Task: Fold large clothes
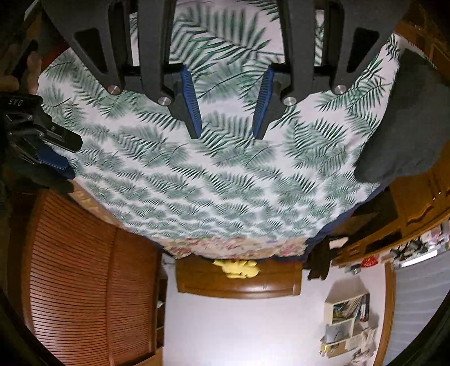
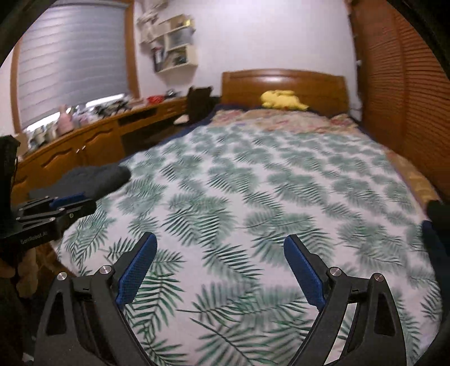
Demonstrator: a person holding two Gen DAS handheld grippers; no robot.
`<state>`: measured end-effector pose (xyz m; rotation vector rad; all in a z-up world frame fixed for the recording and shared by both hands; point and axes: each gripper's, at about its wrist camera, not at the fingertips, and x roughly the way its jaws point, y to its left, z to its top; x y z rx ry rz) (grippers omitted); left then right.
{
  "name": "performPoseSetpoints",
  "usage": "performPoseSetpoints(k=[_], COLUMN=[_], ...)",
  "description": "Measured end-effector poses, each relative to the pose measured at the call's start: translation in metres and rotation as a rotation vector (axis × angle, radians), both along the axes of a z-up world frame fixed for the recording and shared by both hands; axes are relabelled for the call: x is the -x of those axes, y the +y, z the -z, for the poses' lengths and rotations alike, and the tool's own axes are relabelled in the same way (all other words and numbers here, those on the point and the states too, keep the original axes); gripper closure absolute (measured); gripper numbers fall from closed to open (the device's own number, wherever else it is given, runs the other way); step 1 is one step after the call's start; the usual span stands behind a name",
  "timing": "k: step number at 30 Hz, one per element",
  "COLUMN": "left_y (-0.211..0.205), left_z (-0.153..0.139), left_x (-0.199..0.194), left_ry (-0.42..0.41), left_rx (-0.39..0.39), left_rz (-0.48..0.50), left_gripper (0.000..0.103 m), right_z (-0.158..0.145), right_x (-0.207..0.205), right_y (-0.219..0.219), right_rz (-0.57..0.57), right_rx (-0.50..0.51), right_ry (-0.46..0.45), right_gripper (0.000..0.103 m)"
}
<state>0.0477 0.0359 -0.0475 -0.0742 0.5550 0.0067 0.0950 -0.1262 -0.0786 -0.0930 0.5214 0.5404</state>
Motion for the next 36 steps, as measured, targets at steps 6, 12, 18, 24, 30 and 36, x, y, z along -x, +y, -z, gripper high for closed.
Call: performPoseSetpoints(k=[6,12,18,24,30,36], left_y=[-0.026,-0.039,-0.043,-0.046,-0.044,-0.043], left_z=[-0.03,-0.052,-0.062,-0.062,-0.062,-0.06], left_x=[0.009,0.019,0.027,0.028,0.028,0.027], left_ry=[-0.045,-0.078,-0.098,-0.101,-0.099,-0.096], left_rx=[-0.001,-0.013,-0.017,-0.037,-0.026,-0.024], left_rz=[0.031,0.049,0.046,0.039,0.035,0.033], left_gripper=[0.066,0.066,0.066,0.066,0.066,0.066], right_z=[-0.03,-0.053,-0.062,-0.066,-0.065,-0.065], right_x=[0.016,0.03,0.039,0.043,0.044,0.043], right_y=[-0.038,-0.058,-0.067,-0.066,-0.067,-0.066], right_rz=[0.071,0.121,0.136,0.142,0.143,0.145], right_rx=[-0.044,-0.065,-0.081,-0.083,-0.081,-0.084], right_ry=[-0.045,-0.094,-0.117,-0.13,-0.131,-0.129], right_gripper=[0.01,0.01,0.01,0.01,0.01,0.01])
